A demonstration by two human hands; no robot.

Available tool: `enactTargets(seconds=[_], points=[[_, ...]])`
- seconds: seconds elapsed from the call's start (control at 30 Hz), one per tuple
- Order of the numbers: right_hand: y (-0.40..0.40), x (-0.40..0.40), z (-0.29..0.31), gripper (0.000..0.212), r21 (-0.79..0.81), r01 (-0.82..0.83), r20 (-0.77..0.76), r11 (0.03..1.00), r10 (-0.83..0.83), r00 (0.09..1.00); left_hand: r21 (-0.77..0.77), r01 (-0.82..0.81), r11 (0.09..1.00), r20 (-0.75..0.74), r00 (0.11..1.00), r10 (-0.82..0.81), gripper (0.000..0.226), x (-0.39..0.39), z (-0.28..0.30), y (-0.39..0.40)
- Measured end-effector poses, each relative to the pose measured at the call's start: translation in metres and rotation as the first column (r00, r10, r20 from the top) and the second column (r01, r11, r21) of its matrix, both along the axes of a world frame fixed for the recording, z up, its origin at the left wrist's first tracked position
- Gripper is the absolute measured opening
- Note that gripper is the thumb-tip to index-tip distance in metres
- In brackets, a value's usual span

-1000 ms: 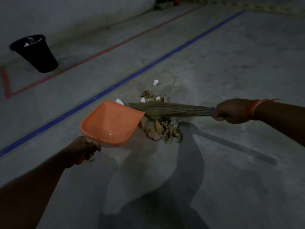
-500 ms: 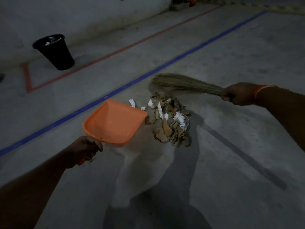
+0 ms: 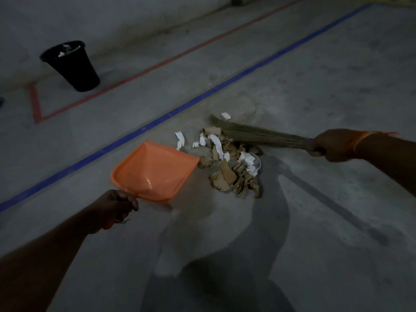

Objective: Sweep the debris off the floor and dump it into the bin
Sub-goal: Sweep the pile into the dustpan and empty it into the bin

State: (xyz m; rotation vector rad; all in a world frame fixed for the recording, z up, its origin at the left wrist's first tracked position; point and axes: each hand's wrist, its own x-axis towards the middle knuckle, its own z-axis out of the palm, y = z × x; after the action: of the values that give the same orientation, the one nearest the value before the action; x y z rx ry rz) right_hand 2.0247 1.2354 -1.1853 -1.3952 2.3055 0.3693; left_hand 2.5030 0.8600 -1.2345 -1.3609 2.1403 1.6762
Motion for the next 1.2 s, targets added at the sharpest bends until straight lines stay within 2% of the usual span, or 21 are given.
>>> enactTargets(seconds=[0.1, 0.17, 0.27, 0.37, 0.47, 0.67, 0.87, 1.03, 1.1, 1.2], points=[[0.047, -0.003, 0.001, 0.028, 0.001, 0.000, 0.017, 1.000, 0.000, 1.000, 0.048, -0.027, 0.998, -0.033, 0.999, 0.028, 0.033, -0.005, 0.000, 0.000], [0.074, -0.009, 0.006, 0.025, -0.045, 0.004, 0.006, 0.999, -0.003, 1.000, 0.050, -0.025, 0.998, -0.043, 0.999, 0.027, 0.030, -0.008, 0.000, 0.000], [0.100, -0.020, 0.018, 0.032, -0.122, 0.016, -0.025, 0.992, -0.019, 1.000, 0.053, -0.020, 0.998, -0.064, 0.998, 0.024, 0.028, -0.009, 0.000, 0.002], [0.104, -0.023, 0.032, 0.034, -0.224, 0.031, -0.052, 0.974, -0.044, 0.998, 0.037, -0.004, 0.999, -0.064, 0.998, 0.007, 0.029, -0.013, 0.004, 0.008], [0.083, -0.013, 0.047, 0.033, -0.272, 0.106, -0.013, 0.956, -0.114, 0.993, -0.004, 0.033, 0.999, -0.027, 0.999, -0.033, 0.024, -0.019, 0.016, 0.018], [0.013, -0.001, 0.047, 0.032, -0.186, 0.205, 0.029, 0.961, -0.203, 0.979, -0.010, 0.040, 0.999, -0.026, 0.999, -0.040, 0.026, -0.026, 0.021, 0.021], [-0.042, 0.031, 0.040, 0.026, -0.034, 0.093, 0.011, 0.995, -0.093, 0.996, 0.016, 0.053, 0.998, -0.054, 0.997, -0.052, 0.032, -0.015, 0.008, 0.004], [-0.033, 0.032, 0.033, 0.029, 0.011, -0.051, -0.019, 0.999, 0.051, 0.999, -0.007, 0.042, 0.999, -0.078, 0.996, -0.043, 0.031, -0.006, -0.001, -0.008], [-0.015, 0.029, 0.040, 0.030, 0.033, -0.076, -0.013, 0.997, 0.076, 0.997, 0.018, 0.021, 1.000, -0.094, 0.995, -0.019, 0.034, -0.005, -0.004, -0.010], [0.016, 0.016, 0.057, 0.028, 0.028, -0.085, -0.039, 0.996, 0.087, 0.995, 0.017, 0.004, 1.000, -0.069, 0.998, -0.002, 0.025, -0.005, -0.005, -0.010]])
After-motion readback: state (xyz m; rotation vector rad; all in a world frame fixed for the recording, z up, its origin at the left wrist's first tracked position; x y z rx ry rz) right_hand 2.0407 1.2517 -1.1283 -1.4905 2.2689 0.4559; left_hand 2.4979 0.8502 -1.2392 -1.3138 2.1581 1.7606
